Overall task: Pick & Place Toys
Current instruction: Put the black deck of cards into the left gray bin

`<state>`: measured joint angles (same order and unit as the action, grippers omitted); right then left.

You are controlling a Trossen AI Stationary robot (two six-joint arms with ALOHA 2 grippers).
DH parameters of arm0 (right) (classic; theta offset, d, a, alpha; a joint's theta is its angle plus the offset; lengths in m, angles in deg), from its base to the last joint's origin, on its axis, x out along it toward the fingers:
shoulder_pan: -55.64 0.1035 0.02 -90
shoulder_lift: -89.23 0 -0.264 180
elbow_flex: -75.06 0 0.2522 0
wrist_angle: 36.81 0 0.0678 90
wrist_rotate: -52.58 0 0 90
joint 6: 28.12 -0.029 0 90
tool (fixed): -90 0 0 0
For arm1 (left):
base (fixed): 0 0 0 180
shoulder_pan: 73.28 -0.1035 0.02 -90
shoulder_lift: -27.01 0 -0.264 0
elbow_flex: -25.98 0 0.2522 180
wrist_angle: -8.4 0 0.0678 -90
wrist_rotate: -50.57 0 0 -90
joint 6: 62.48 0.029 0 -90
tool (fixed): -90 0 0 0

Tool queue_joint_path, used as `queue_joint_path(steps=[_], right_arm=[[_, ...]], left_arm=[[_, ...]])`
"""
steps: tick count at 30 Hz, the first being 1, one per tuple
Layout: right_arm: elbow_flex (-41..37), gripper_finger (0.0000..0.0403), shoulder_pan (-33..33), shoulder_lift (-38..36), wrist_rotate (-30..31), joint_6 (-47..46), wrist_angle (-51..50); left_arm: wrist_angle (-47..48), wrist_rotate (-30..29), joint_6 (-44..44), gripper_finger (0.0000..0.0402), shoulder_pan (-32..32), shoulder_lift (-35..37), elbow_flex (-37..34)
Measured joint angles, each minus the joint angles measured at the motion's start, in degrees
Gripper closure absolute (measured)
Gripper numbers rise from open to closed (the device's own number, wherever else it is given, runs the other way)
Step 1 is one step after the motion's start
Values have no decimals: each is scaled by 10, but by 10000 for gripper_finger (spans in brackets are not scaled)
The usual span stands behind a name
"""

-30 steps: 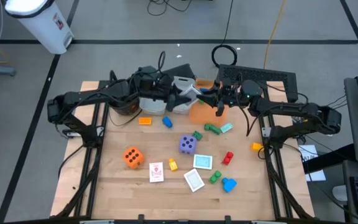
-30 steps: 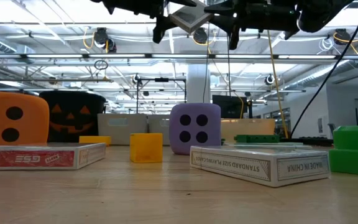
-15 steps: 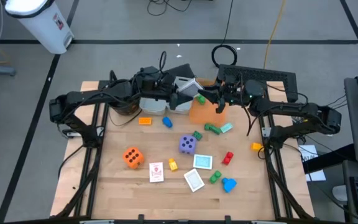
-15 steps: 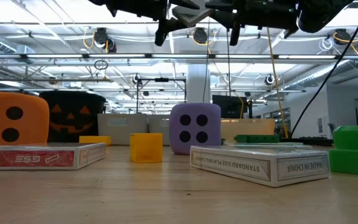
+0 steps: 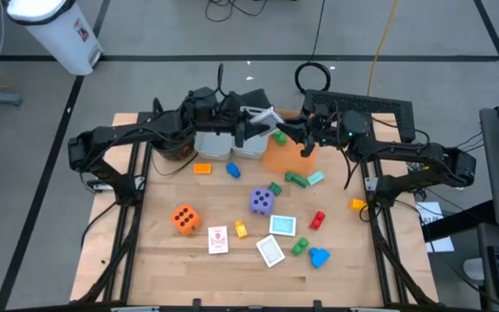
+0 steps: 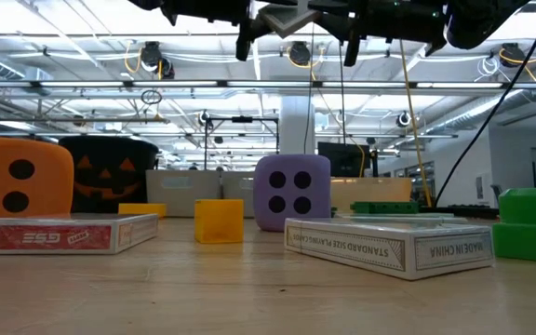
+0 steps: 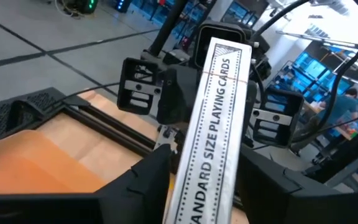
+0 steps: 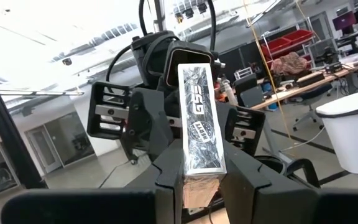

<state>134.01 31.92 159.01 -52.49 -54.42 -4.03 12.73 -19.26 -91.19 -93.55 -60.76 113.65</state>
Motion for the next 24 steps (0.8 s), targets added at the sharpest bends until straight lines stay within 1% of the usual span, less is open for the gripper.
queue_joint_path(steps=[17, 20, 24], right_arm=[[0, 341, -14, 0, -6, -20, 1], [0, 340, -14, 0, -3, -19, 0], [0, 330, -21, 0, -2, -24, 1]], left_arm=[[0, 10, 28, 320, -1, 0, 0], [0, 10, 33, 322, -1, 0, 0], [-12, 7, 29, 315, 0, 0, 0]])
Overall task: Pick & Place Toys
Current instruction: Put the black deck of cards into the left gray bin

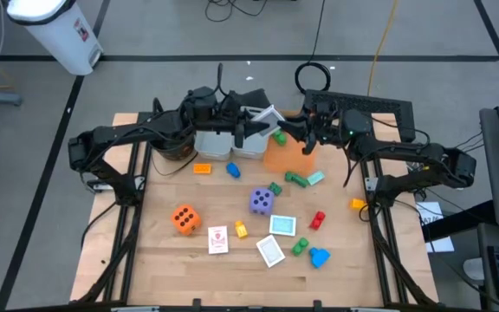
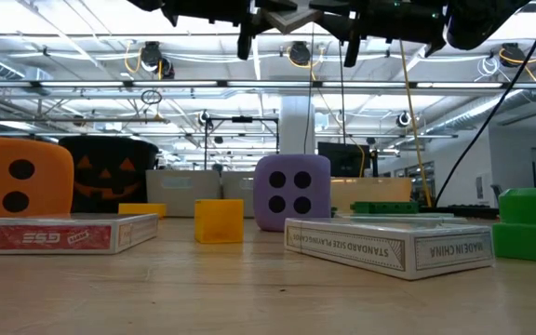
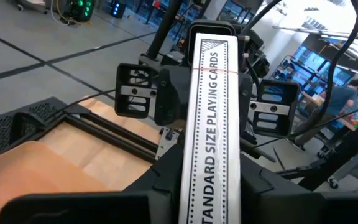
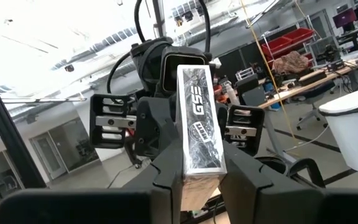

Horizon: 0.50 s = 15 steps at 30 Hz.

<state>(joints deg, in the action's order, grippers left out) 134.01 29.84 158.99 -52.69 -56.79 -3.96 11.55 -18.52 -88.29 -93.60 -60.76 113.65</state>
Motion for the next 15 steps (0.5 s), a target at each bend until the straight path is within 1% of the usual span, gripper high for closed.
queue_joint_path(steps=[3, 9, 12, 15], right_arm=[[0, 328, -6, 0, 0, -4, 1], [1, 315, -8, 0, 0, -9, 23], [1, 300, -8, 0, 1, -26, 24], [1, 275, -8, 0, 0, -41, 24]], left_arm=[[-17, 2, -2, 315, 0, 0, 0], [-32, 19, -4, 330, 0, 0, 0], [-33, 23, -4, 324, 0, 0, 0], [-33, 29, -4, 320, 0, 0, 0]])
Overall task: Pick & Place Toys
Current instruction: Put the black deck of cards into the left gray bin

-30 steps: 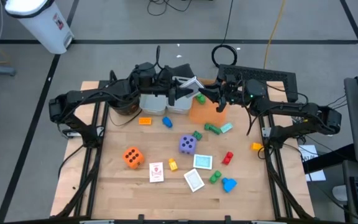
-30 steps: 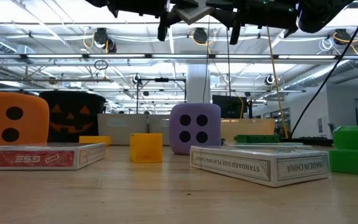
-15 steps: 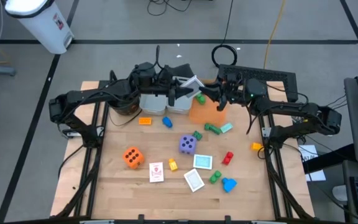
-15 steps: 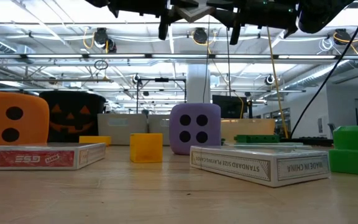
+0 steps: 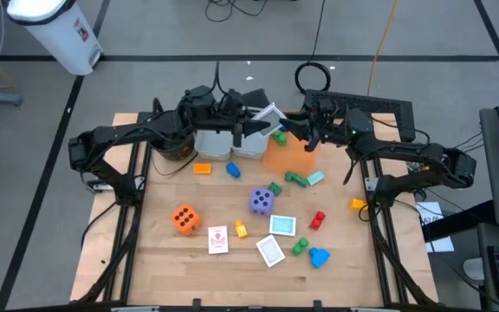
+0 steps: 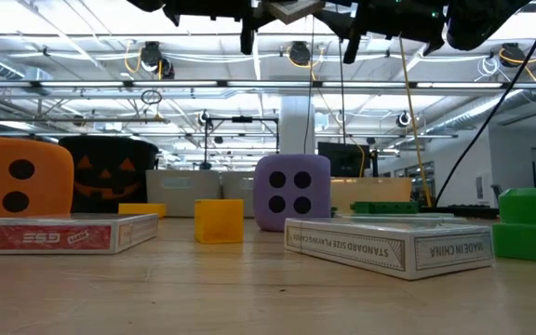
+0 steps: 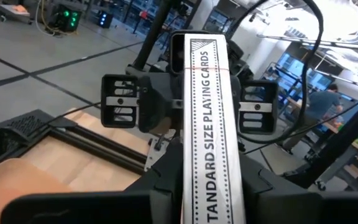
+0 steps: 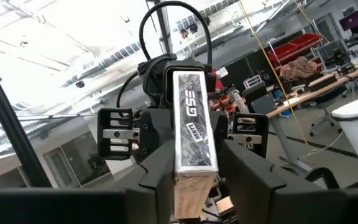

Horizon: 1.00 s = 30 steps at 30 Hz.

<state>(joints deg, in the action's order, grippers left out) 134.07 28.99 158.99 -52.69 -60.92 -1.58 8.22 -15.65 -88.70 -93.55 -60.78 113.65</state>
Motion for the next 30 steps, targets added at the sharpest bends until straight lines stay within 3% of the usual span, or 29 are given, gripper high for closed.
queue_joint_path(steps=[13, 23, 30], right_arm=[[0, 176, -7, 0, 4, -34, 59], [-2, 161, -35, 0, 12, -46, 88], [-2, 166, -56, -15, -19, -54, 46]], left_arm=[[-57, 19, -23, 319, -7, 0, 0], [-103, 65, -80, 330, -43, 12, 2], [-86, 64, -86, 323, -84, 26, 0]])
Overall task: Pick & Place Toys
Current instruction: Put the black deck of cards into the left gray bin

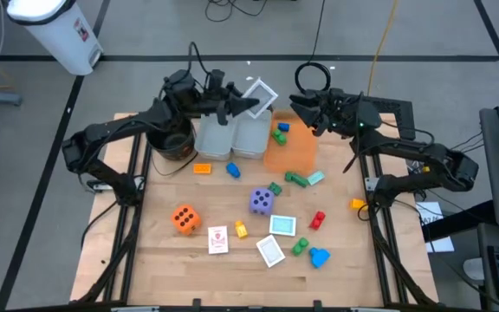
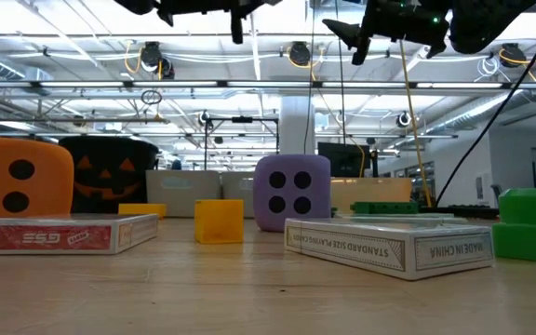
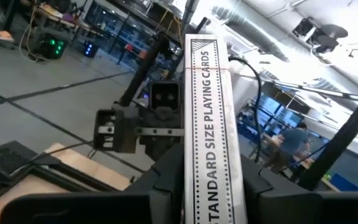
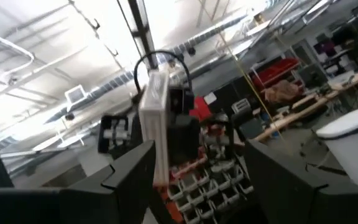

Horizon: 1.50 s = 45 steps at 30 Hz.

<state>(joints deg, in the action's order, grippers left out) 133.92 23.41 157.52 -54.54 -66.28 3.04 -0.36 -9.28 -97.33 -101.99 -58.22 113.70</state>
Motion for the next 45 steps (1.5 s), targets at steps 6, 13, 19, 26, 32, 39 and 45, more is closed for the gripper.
queue_joint_path(steps=[6, 13, 19, 26, 32, 39, 45], right_arm=[[0, 167, -1, -1, -41, -2, -12], [0, 167, 6, -1, -42, -2, -63], [0, 167, 12, -1, -42, 12, -103], [0, 167, 16, -1, -42, 20, -127], [0, 167, 16, -1, -42, 30, -140], [0, 167, 16, -1, -42, 33, -155], [0, 167, 16, -1, -42, 33, -166]], left_arm=[[26, 6, 4, 330, -34, 0, 0], [156, -42, 58, 321, -54, 0, 0], [265, -136, 112, 332, -49, -1, 0], [316, -221, 117, 315, -44, -1, 0], [344, -263, 113, 332, -42, -2, 0], [416, -318, 96, 315, -37, -9, 0], [474, -322, 59, 312, -37, -18, 0]])
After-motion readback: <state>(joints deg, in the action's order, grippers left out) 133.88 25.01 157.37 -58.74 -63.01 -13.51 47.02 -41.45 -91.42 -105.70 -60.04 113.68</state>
